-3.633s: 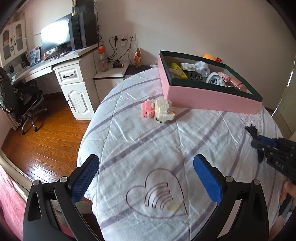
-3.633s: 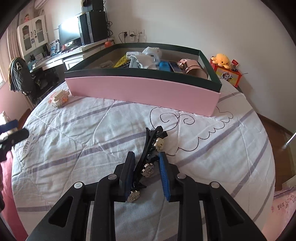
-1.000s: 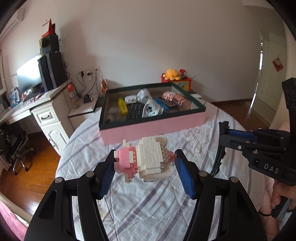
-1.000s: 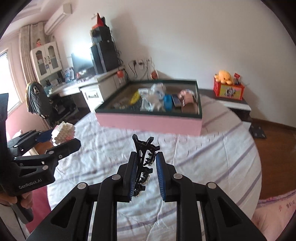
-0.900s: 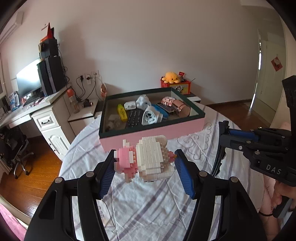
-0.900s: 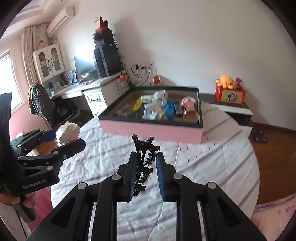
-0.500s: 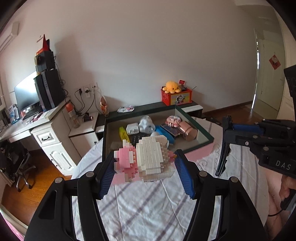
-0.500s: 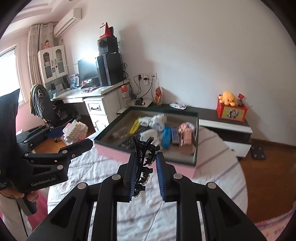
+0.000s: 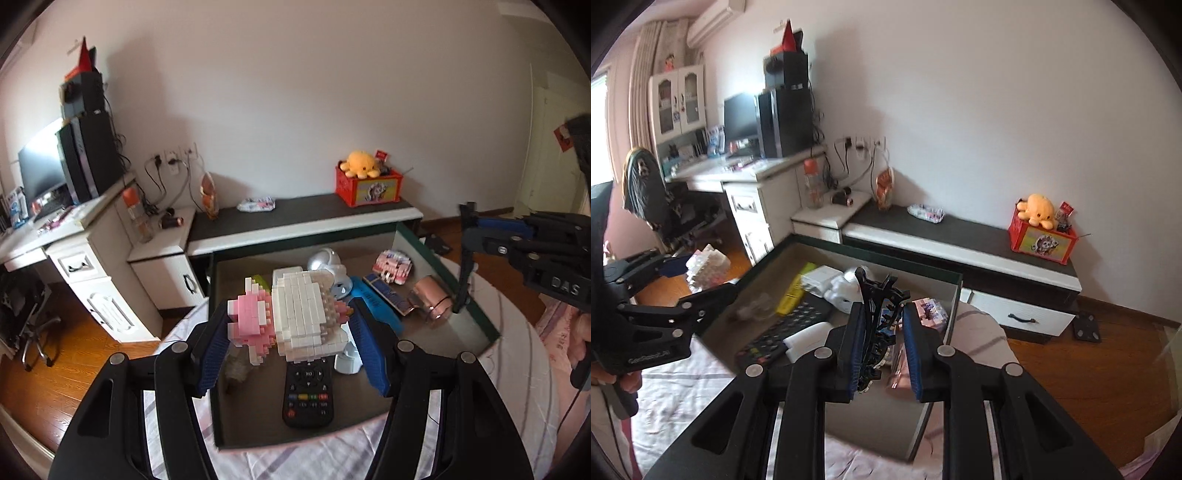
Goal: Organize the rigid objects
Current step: 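Carry the block figure with the left tool into the pink box while the right tool carries the hair clip, then open both tools to release the block figure and hair clip in the box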
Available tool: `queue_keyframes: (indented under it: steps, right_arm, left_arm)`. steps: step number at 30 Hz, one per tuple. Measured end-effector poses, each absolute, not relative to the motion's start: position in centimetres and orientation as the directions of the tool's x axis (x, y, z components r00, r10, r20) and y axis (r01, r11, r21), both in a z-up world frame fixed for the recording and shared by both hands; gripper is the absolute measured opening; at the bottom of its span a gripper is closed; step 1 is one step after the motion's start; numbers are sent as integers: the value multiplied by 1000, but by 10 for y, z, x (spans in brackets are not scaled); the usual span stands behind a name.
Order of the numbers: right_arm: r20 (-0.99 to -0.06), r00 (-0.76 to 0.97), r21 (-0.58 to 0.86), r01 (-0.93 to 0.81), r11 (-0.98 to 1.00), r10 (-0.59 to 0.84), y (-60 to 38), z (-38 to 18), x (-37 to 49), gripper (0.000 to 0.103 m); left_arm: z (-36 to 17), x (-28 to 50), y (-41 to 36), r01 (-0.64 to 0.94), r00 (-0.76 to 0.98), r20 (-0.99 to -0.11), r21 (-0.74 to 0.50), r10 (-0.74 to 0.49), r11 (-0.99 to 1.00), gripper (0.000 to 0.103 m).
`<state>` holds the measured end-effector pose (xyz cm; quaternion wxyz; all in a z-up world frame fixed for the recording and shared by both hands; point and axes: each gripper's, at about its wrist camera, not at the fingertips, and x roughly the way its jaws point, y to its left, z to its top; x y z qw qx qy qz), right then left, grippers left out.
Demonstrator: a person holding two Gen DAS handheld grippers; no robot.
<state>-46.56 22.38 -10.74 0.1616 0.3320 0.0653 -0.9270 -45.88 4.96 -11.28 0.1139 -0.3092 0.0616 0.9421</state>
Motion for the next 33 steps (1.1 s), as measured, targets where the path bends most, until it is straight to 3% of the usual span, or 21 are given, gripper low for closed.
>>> queue_keyframes:
  steps: [9,16,33]
  right_arm:
    - [-735,-612,-6,437,-900,-293,203,-153,-484,21]
    - [-775,-573,-26,452,-892,-268,203,-166,-475,21]
    - [-777,-587,0,361,-932,-227,203,-195,-479,21]
  left_arm:
    - [-162,-486,74,-290,-717,-678,78,163,-954,63]
    - [-169,-485,81,-307,-711,-678,60,187,-950,64]
    - [-186,-476,84,-283,-709,-690,86,148,-955,64]
